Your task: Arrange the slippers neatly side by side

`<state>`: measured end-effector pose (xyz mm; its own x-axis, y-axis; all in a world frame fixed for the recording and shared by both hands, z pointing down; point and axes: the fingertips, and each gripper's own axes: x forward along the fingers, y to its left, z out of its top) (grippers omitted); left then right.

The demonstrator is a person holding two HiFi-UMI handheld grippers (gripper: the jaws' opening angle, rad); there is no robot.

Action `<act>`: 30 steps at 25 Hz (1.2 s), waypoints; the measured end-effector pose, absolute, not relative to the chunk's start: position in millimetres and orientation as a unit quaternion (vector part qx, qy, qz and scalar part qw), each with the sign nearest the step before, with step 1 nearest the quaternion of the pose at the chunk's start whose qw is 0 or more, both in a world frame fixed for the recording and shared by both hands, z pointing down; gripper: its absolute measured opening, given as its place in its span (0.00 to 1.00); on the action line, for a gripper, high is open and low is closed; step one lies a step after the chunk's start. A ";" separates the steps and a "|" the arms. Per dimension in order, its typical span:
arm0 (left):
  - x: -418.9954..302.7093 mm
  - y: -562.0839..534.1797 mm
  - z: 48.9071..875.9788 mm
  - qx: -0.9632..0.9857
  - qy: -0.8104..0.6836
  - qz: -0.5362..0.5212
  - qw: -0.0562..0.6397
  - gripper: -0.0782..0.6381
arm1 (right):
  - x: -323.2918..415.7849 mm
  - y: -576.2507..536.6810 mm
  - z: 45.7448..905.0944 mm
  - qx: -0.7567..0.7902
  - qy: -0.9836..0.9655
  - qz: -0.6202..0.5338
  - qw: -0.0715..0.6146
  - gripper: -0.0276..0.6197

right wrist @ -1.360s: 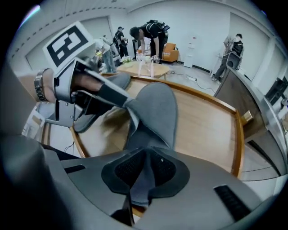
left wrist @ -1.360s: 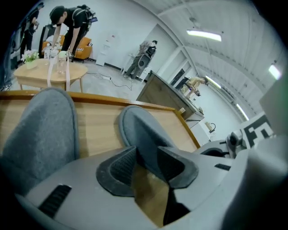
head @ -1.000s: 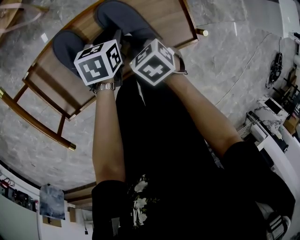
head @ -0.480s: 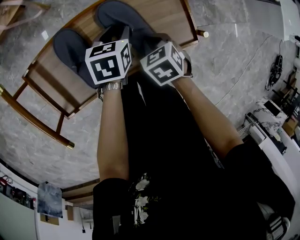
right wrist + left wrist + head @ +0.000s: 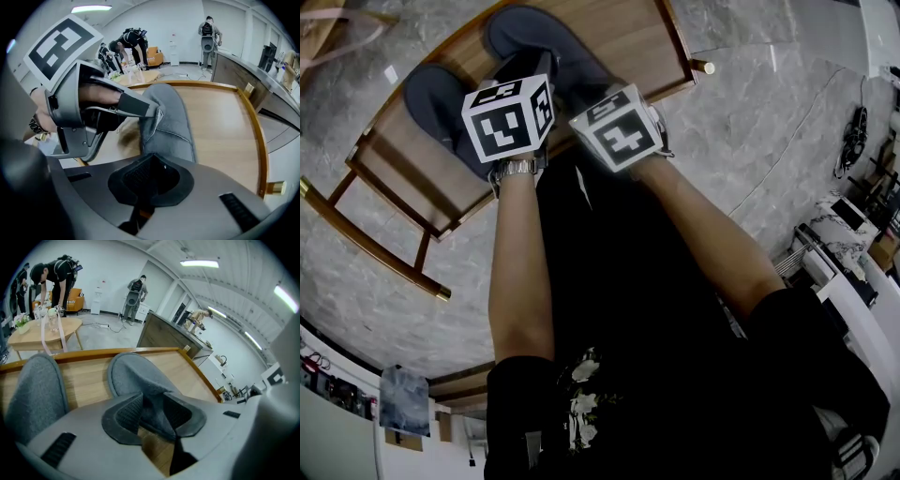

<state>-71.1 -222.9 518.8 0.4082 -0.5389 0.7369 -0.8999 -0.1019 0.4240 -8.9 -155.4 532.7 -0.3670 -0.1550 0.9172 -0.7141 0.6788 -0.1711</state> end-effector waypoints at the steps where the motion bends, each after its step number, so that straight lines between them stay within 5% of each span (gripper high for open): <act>1: -70.4 -223.6 518.4 0.714 -0.504 0.206 0.440 0.30 | -9.6 -155.0 532.6 0.281 -0.777 0.290 0.484 0.04; 6: -73.0 -220.2 512.5 0.720 -0.507 0.193 0.432 0.30 | -16.1 -157.5 519.9 0.271 -0.811 0.302 0.421 0.04; 13: -98.8 -196.0 495.9 0.694 -0.553 0.135 0.440 0.30 | -30.3 -194.3 475.1 0.267 -0.888 0.148 0.344 0.04; 16: -100.7 -184.7 497.7 0.692 -0.552 0.141 0.444 0.31 | -51.0 -196.8 475.1 0.237 -0.899 0.126 0.345 0.26; 18: -103.2 -179.5 494.8 0.693 -0.555 0.143 0.437 0.31 | -60.3 -196.0 481.9 0.228 -0.898 0.123 0.355 0.31; 21: -101.1 -170.1 487.9 0.709 -0.551 0.163 0.408 0.31 | -60.8 -202.5 494.6 0.237 -0.888 0.113 0.377 0.29; 23: -99.3 -159.9 485.1 0.722 -0.539 0.178 0.395 0.31 | -60.7 -207.0 495.1 0.244 -0.884 0.089 0.389 0.09; 30: -123.3 -142.2 442.6 0.742 -0.579 0.221 0.256 0.29 | -56.8 -212.0 463.3 0.339 -0.870 0.194 0.302 0.07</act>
